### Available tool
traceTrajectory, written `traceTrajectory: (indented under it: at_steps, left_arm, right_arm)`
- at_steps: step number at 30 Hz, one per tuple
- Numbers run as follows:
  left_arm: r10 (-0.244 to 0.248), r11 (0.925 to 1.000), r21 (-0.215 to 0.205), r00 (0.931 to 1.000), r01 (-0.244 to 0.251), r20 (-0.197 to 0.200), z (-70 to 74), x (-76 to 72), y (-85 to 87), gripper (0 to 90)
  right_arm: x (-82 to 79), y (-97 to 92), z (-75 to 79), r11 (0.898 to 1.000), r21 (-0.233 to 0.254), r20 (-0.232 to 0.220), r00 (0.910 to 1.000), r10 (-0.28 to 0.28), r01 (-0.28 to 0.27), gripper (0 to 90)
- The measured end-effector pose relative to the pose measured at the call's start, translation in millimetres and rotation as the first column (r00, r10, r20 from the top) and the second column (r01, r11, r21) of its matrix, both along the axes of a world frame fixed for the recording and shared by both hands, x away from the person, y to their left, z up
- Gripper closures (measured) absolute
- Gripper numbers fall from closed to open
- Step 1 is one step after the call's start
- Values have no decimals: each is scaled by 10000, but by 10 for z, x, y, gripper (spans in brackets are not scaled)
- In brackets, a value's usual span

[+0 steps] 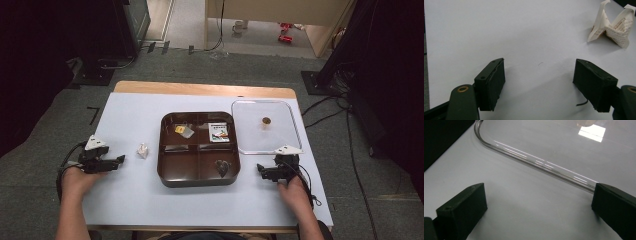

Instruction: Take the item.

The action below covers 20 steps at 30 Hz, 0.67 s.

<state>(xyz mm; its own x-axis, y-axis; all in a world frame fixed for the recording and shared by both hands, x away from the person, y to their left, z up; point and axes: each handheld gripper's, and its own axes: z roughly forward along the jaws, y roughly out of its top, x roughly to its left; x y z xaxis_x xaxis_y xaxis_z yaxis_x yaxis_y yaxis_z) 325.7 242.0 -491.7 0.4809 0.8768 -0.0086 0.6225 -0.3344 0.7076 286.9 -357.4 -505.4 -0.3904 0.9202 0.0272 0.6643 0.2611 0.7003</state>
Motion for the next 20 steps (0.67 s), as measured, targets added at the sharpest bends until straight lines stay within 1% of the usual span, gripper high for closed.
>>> traceTrajectory:
  at_steps: [6, 12, 16, 17, 18, 20]
  left_arm:
    - [127, 9999, -84, 9996, -125, 233, -24, -26, -5, 246]
    - [152, 9999, -32, 9995, -151, 263, -25, -30, -9, 245]
    - [289, 9996, 37, 9992, -290, 268, -27, -29, -14, 222]
    - [555, 9984, 122, 9982, -558, 217, -30, -19, -15, 195]
    - [683, 9977, -16, 9976, -683, 70, -33, -2, 1, 137]
    - [686, 9976, -24, 9976, -686, 81, -32, -4, 3, 135]
  right_arm:
    - [0, 0, 0, 10000, -3, 0, 10000, 1, -1, 0]
    - [0, 0, 0, 10000, -1, 4, 10000, 0, 0, 0]
    - [0, 0, 0, 10000, 1, 1, 10000, -3, 3, 0]
    - [0, 0, 0, 10000, 2, 2, 10000, -2, 2, 0]
    - [-1, 0, 0, 10000, 2, 1, 10000, -1, 1, 0]
    - [-1, 0, 0, 10000, 1, 2, 10000, -1, 1, 0]
